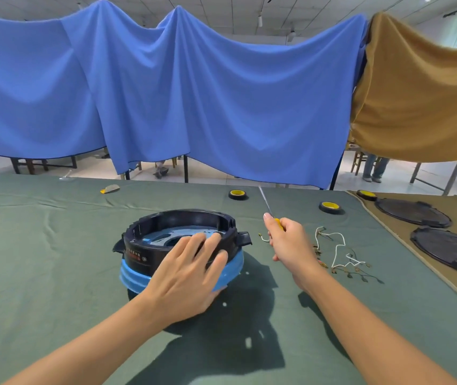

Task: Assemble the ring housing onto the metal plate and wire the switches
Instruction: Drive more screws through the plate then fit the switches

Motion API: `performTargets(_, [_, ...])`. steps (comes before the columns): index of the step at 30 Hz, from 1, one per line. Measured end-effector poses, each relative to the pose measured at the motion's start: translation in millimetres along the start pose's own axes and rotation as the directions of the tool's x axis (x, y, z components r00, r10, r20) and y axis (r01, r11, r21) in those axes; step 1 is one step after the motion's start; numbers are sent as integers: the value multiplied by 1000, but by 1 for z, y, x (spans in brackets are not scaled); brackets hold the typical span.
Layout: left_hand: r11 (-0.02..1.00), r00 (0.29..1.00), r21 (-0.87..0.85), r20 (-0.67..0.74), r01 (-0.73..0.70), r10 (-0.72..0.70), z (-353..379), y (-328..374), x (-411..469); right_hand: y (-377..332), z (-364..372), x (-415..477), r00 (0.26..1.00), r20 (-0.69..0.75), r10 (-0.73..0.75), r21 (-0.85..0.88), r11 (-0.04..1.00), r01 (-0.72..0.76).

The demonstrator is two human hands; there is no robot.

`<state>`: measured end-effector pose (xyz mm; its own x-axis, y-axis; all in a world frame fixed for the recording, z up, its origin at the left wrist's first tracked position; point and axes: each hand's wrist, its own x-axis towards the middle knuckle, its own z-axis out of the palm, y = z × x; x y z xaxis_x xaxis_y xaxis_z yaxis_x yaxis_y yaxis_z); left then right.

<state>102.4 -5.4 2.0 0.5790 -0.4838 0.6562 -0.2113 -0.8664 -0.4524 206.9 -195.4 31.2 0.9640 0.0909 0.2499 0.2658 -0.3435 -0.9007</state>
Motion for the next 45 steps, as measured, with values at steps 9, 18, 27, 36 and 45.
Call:
performTargets(9, [996,993,-7,-72,-89,88,25,-23,-32,5,35,15,997,57,51,-137,990,-43])
performTargets(18, [981,977,-188,-213,-50,9,35,-38,-39,19,67,23,983,106,147,-31,989,-145])
performTargets(27, [957,956,-278,-247,87,-159,31,-39,-26,21,68,19,974,134,185,-22,983,-184])
performTargets(36, [898,903,-122,140,423,-407,-5,-46,16,2,58,-6,717,688,112,31,983,-183])
performTargets(45, [677,566,-136,680,723,-466,35,-33,63,16,52,38,966,153,207,-425,897,-125])
